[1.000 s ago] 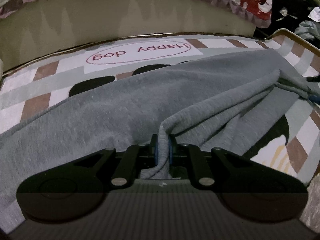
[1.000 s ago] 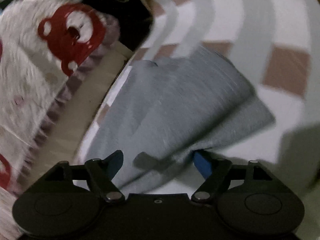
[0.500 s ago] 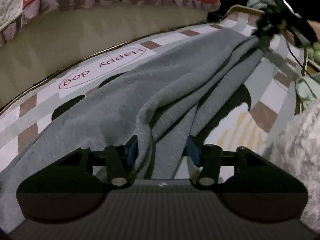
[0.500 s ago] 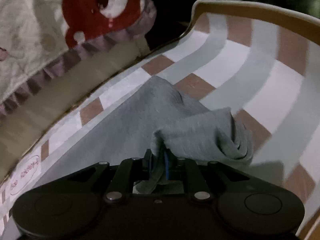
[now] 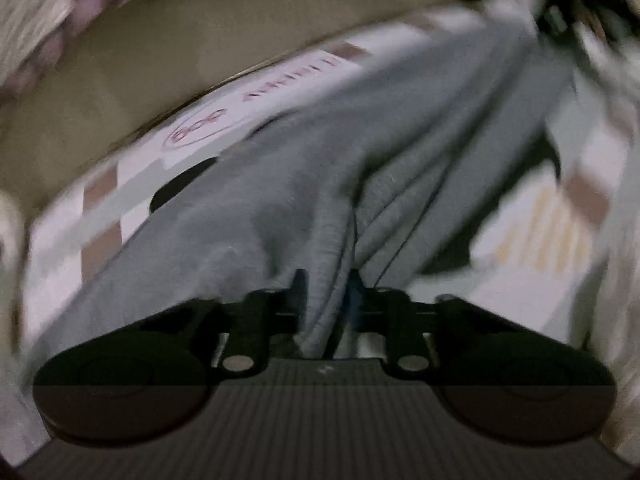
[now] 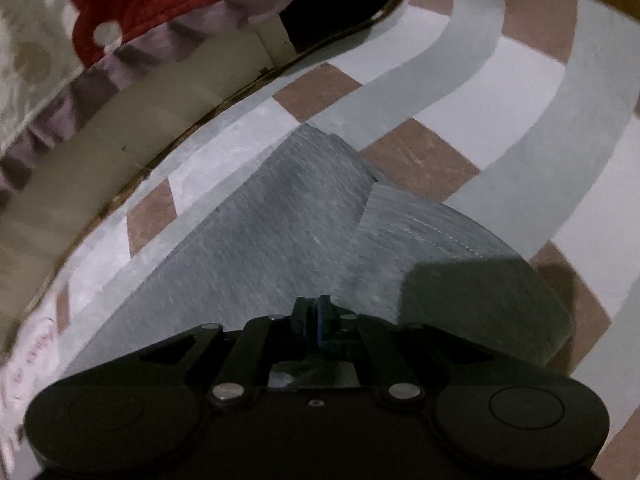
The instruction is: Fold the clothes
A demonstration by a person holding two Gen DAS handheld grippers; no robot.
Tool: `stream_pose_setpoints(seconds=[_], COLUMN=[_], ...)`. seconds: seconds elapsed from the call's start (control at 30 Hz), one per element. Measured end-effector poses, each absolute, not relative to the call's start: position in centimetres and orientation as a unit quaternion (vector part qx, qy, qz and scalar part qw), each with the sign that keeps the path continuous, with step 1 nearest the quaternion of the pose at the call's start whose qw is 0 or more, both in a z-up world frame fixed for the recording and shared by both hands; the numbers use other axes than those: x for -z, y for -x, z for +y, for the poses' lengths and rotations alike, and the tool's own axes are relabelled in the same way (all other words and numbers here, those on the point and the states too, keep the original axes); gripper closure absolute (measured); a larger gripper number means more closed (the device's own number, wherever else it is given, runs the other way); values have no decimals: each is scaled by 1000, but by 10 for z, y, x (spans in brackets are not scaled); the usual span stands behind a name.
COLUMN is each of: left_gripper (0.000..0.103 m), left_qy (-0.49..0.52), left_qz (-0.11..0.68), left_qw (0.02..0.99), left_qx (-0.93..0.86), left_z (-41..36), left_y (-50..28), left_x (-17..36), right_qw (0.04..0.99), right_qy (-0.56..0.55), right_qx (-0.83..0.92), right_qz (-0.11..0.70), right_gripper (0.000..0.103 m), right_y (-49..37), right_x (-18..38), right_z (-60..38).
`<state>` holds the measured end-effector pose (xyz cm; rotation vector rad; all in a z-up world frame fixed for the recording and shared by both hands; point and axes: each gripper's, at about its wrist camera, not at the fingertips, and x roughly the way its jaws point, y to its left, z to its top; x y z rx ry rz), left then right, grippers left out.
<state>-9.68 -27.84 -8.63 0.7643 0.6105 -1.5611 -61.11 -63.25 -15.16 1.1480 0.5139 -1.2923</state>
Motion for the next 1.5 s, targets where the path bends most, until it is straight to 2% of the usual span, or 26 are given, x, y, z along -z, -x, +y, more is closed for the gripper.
stream_pose_setpoints(seconds=[0.07, 0.2, 0.27, 0.3, 0.33, 0.37, 0.4, 0.43, 0.47, 0.5, 0.53, 0.67, 0.7, 0.9, 1.03, 1.2, 1.27, 1.37, 1.5], left_gripper=[89, 89, 87, 85, 84, 83, 83, 83, 83, 83, 82, 82, 82, 82, 79, 51, 46, 45, 44], left_qy=[-278, -253, -239, -228, -211, -189, -165, -141, -116, -97, -85, -46, -41, -43, -64, -124, -169, -245, -245], left_qz=[288, 308, 334, 347, 365, 387, 410, 432, 454, 470, 481, 516, 519, 486, 408, 361, 361, 375, 385], left_qw=[620, 638, 640, 636, 631, 623, 616, 610, 602, 597, 593, 580, 579, 609, 670, 698, 687, 696, 727], left_qx=[675, 659, 649, 650, 651, 653, 652, 650, 646, 643, 640, 628, 627, 625, 617, 606, 608, 561, 512], left_z=[-283, -309, -320, -322, -321, -319, -318, -316, -315, -314, -313, -312, -310, -293, -252, -199, -197, -221, -238], left_y=[74, 58, 51, 45, 38, 29, 22, 14, 7, 2, -1, -12, -13, -27, -38, -24, -10, 1, -15], left_x=[78, 93, 107, 112, 115, 116, 118, 121, 124, 127, 129, 136, 135, 110, 63, 44, 54, 81, 100], right_qw=[615, 613, 616, 626, 634, 641, 647, 650, 656, 682, 708, 785, 789, 813, 782, 784, 795, 797, 809], right_qy=[-521, -539, -526, -484, -441, -397, -352, -306, -263, -249, -280, -392, -416, -378, -364, -397, -397, -409, -384], right_qx=[553, 541, 547, 573, 597, 620, 641, 660, 675, 660, 618, 430, 384, 254, 331, 359, 353, 348, 344], right_qz=[210, 205, 213, 215, 216, 217, 218, 217, 214, 193, 197, 211, 239, 364, 383, 315, 293, 277, 282], right_gripper=[103, 103, 103, 103, 97, 84, 81, 72, 55, 45, 43, 43, 43, 43, 41, 41, 41, 41, 40], right_y=[618, 623, 617, 605, 593, 580, 568, 556, 544, 529, 509, 424, 394, 242, 193, 204, 210, 211, 206], right_x=[154, 156, 153, 145, 136, 128, 120, 111, 103, 95, 95, 95, 97, 107, 139, 142, 146, 149, 151], right_z=[-636, -641, -641, -630, -619, -608, -598, -587, -575, -557, -548, -511, -506, -466, -450, -453, -457, -461, -458])
